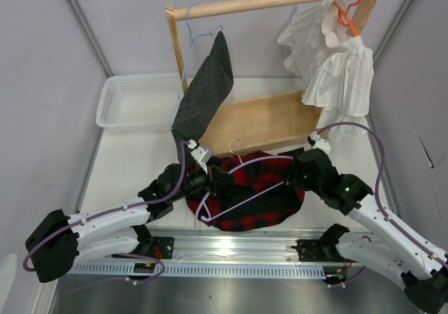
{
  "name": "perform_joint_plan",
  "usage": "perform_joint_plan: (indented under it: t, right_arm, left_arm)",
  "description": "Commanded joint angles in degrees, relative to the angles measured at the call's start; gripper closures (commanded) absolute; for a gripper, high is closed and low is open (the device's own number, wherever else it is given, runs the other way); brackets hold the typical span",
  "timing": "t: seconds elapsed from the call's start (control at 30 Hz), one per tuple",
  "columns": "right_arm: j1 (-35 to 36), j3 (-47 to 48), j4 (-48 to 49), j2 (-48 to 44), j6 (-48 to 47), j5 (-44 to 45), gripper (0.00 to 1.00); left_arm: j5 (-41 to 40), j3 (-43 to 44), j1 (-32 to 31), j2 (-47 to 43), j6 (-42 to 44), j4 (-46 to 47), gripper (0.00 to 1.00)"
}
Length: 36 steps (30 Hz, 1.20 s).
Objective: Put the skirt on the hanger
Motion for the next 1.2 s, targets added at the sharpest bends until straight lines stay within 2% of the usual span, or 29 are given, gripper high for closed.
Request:
perform_joint_plan:
  t: [0.0, 0.53, 0.77, 0.83, 0.9, 1.07, 1.17]
  right_arm:
    - [0.4, 1.7, 5.0, -1.9, -2.1, -3.5, 0.57]
    - [2.4, 8.4, 13.8, 8.4, -7.1, -6.8, 0.58]
    - [3.5, 8.6, 12.4, 8.9, -5.0, -4.3, 0.57]
    - [3.3, 8.7, 11.8, 9.2, -3.6, -3.7, 0.52]
    - [3.4, 9.1, 11.1, 10.2, -2.7, -3.4, 0.52]
    - [2.9, 8.7, 11.6, 10.4, -5.8, -3.7, 0.51]
    - [0.7, 7.4, 14.6, 9.5, -8.2, -8.5, 0.49]
  left_arm:
    - [0.7, 3.9, -0.4, 1.5, 0.8, 1.8, 1.0]
    - [0.6, 9.9, -3.4, 11.4, 0.1, 2.3, 1.0]
    - [-1.7, 10.7, -4.8, 13.8, -0.6, 4.1, 1.0]
    - [-2.0, 10.6, -5.1, 14.4, -0.6, 5.4, 1.0]
    - [-2.2, 10.5, -5.3, 14.7, -0.5, 6.2, 1.0]
    - [-1.8, 10.5, -5.4, 15.4, -0.2, 6.9, 1.0]
    - [-1.5, 10.4, -5.4, 15.4, 0.2, 7.0, 1.0]
